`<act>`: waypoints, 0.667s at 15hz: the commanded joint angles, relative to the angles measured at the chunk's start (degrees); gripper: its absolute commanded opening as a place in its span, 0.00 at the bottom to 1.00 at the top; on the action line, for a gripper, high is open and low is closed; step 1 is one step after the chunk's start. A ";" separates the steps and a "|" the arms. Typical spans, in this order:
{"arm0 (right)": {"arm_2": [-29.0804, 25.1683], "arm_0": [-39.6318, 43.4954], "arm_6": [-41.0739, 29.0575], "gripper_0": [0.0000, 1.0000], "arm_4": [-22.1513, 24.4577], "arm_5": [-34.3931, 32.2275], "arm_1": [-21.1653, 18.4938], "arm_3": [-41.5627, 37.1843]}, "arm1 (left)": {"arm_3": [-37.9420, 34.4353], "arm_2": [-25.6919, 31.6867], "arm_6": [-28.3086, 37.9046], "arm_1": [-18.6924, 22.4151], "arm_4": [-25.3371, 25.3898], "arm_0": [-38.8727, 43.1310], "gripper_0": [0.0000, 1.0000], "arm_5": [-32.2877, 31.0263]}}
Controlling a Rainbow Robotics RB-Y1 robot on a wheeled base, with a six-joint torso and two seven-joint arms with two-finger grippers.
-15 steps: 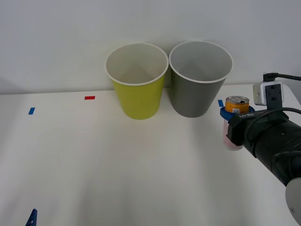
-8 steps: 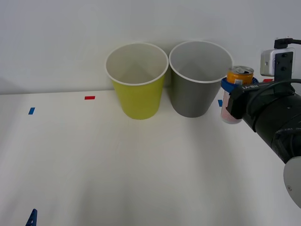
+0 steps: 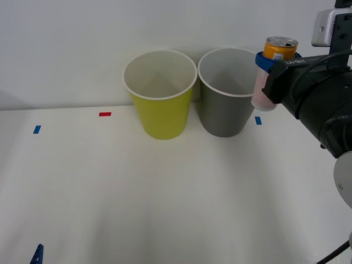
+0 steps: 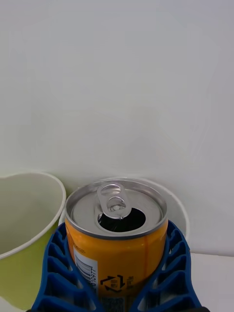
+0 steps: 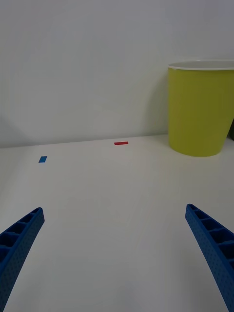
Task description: Put cans in the gray bin and PET bottles in the light green bin.
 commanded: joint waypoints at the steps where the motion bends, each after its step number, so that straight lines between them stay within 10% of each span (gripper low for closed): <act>1: -1.80 -2.26 0.95 0.00 -4.77 -10.69 -2.46 7.92 | 0.00 0.00 0.00 0.00 0.00 0.00 1.00 0.00; 10: -1.98 -13.16 3.06 0.00 -16.99 -21.94 -10.02 26.90 | 0.00 0.00 0.00 0.00 0.00 0.00 1.00 0.00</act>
